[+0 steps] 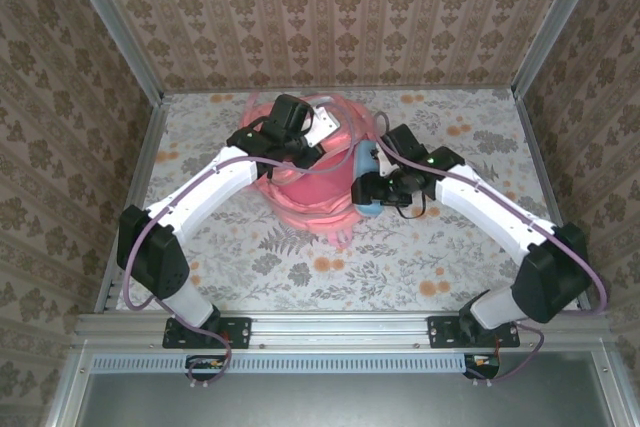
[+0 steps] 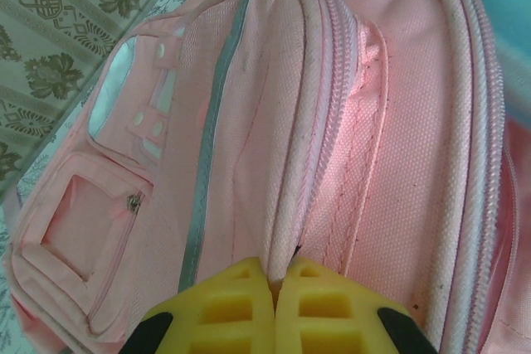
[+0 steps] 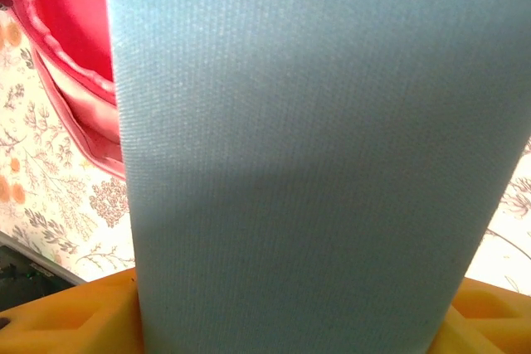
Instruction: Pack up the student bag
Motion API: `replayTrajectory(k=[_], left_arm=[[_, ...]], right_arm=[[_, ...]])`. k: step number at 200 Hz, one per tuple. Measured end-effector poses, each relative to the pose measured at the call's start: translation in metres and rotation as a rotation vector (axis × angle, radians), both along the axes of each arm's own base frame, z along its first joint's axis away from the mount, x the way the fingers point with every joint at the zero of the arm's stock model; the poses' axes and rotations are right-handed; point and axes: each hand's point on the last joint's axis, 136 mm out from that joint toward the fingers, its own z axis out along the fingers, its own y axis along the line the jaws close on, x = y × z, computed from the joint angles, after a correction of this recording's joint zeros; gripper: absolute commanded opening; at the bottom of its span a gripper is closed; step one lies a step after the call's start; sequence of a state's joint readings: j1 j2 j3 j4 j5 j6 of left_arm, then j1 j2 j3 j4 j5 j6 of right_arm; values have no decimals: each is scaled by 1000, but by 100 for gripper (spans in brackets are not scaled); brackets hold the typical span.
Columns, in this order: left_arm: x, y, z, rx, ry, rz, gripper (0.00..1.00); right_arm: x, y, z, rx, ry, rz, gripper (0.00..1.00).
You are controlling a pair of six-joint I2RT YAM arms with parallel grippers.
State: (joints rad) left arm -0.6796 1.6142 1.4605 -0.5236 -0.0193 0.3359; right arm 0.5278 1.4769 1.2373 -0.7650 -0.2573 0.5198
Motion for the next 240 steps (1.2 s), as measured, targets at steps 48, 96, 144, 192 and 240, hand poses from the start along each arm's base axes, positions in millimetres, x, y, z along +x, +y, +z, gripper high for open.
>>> replayTrajectory(k=[48, 96, 144, 192, 240], left_arm=[[2, -2, 3, -41, 8, 35, 0], [5, 3, 8, -106, 15, 81, 0], [3, 10, 7, -167, 47, 108, 0], [3, 7, 5, -202, 66, 114, 0], [2, 7, 6, -221, 81, 118, 0]], right_arm=[[-8, 38, -8, 52, 59, 139, 66], [-4, 70, -23, 72, 99, 197, 79], [13, 67, -22, 69, 48, 108, 91], [2, 44, -12, 113, 0, -20, 77], [-26, 28, -23, 169, 35, -136, 63]])
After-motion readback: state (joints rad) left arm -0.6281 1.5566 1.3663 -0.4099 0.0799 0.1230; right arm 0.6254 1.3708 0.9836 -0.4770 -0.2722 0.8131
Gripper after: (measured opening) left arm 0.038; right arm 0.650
